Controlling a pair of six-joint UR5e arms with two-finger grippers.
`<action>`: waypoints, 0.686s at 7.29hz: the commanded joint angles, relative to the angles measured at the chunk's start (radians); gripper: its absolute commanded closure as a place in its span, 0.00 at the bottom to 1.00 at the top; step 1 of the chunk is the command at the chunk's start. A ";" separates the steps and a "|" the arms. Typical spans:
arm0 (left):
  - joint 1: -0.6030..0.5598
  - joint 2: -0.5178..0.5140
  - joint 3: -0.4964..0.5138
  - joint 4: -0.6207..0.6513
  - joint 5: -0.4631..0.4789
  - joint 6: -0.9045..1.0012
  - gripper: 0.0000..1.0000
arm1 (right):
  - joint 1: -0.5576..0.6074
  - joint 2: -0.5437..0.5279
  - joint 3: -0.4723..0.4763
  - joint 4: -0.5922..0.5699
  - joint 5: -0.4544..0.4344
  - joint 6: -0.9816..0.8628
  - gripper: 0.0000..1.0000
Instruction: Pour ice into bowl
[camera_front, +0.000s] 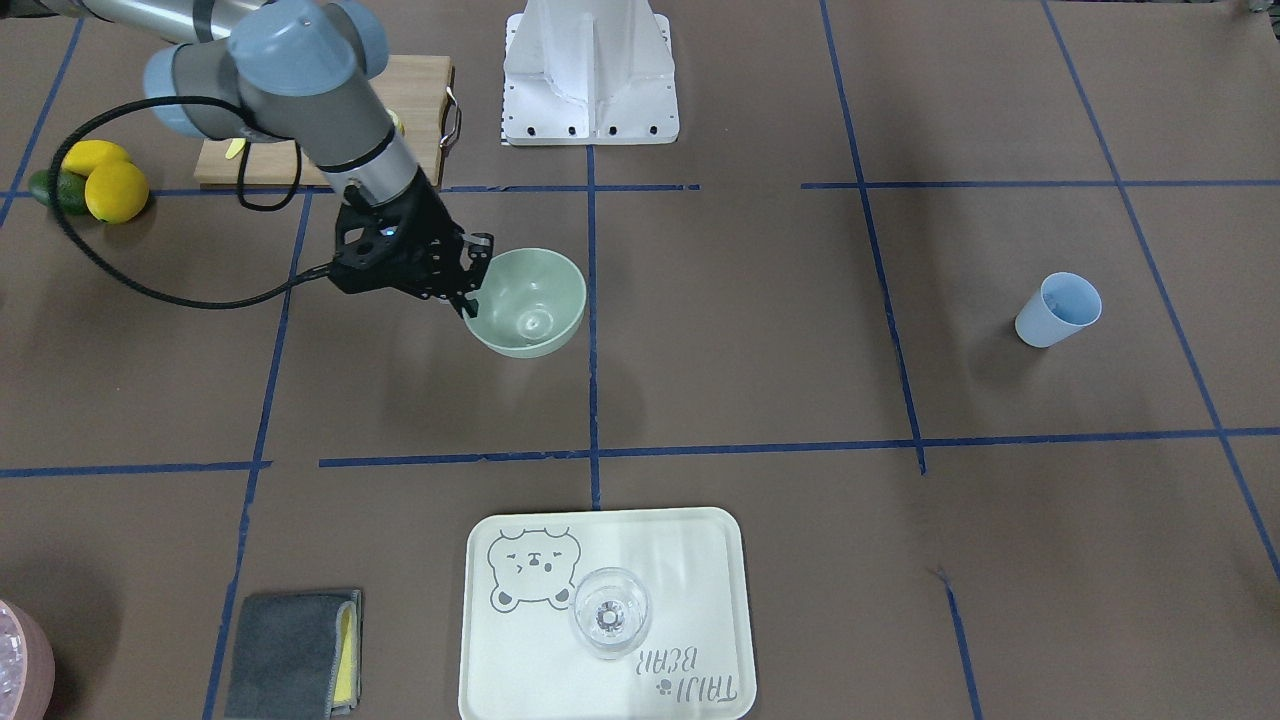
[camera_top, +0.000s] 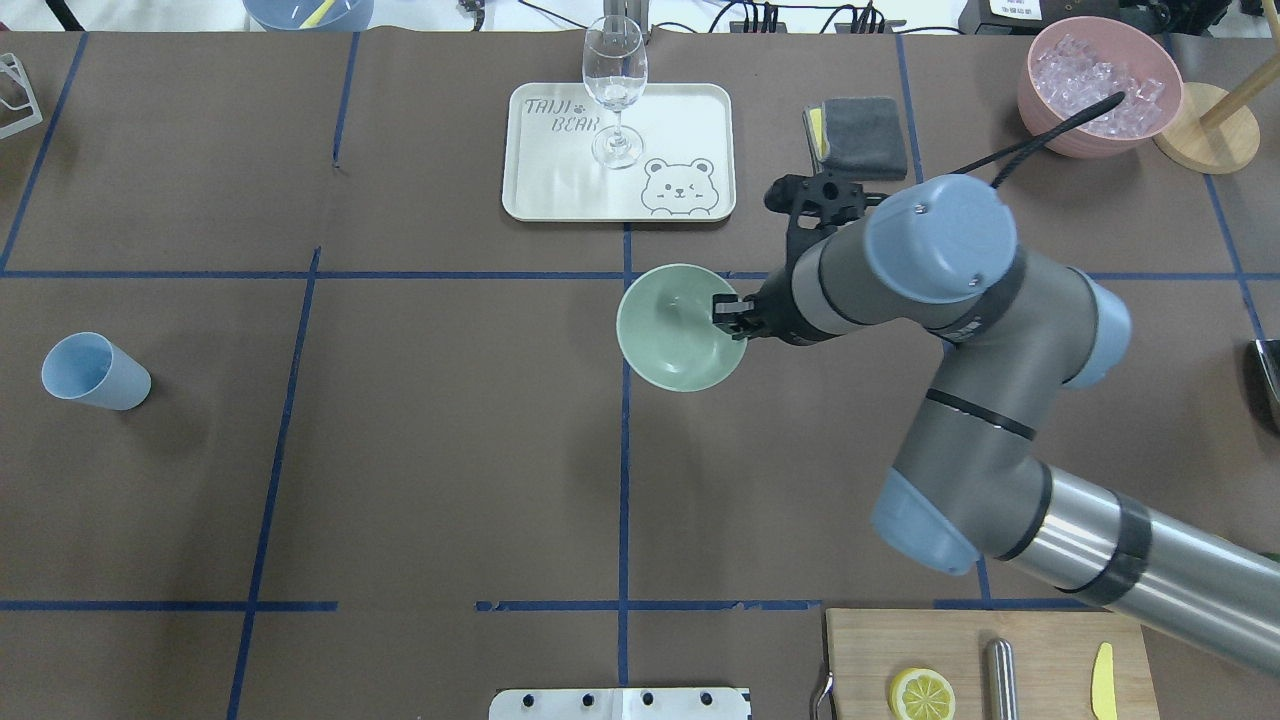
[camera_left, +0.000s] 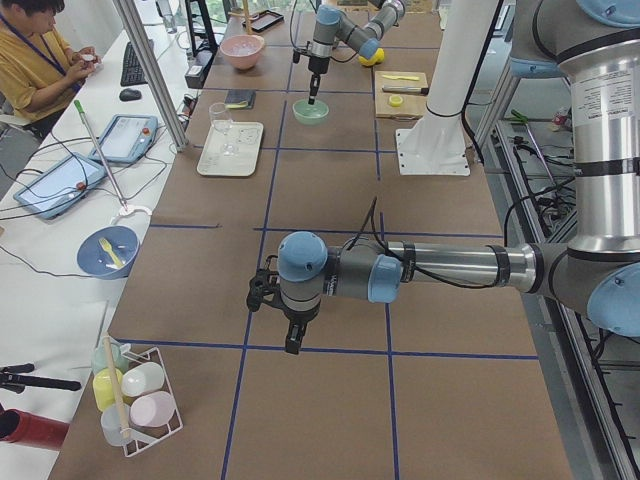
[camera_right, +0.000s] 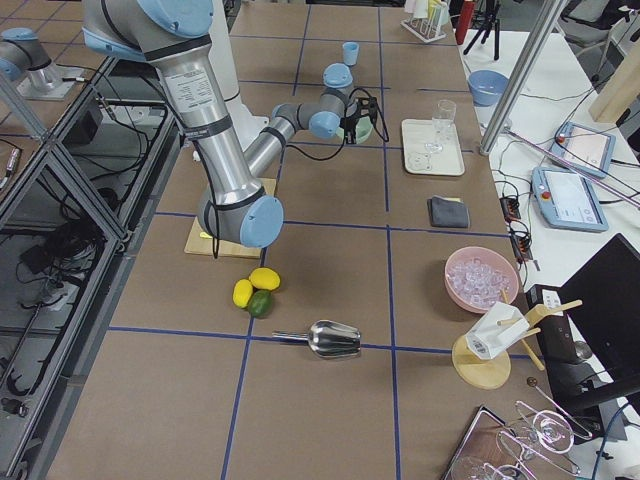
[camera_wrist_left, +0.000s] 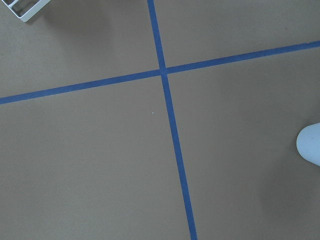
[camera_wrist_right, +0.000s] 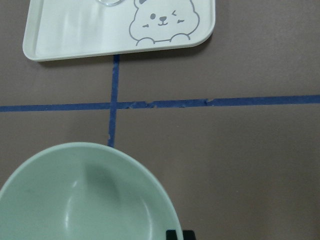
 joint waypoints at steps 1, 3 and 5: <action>0.000 0.000 0.000 0.000 -0.001 0.000 0.00 | -0.065 0.234 -0.227 -0.052 -0.071 0.052 1.00; 0.000 0.000 0.001 -0.018 -0.001 0.000 0.00 | -0.099 0.428 -0.451 -0.053 -0.082 0.071 1.00; 0.000 0.000 0.003 -0.019 -0.001 0.000 0.00 | -0.148 0.534 -0.573 -0.053 -0.083 0.095 1.00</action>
